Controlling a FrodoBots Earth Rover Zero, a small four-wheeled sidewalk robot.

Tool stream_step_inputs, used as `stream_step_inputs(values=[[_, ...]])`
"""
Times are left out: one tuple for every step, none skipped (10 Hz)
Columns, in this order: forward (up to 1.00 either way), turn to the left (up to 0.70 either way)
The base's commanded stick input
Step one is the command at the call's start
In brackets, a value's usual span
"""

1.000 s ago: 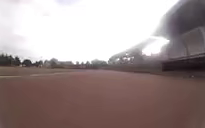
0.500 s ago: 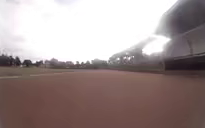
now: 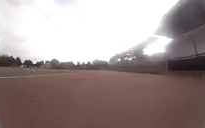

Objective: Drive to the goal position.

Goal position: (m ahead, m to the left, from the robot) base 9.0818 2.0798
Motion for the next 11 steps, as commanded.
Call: stream_step_inputs(values=[[0.70,0.00],[0.70,0.00],[0.70,0.00],[0.70,0.00],[0.70,0.00],[0.70,0.00],[0.70,0.00],[0.70,0.00],[0.70,0.00],[0.70,0.00],[0.70,0.00]])
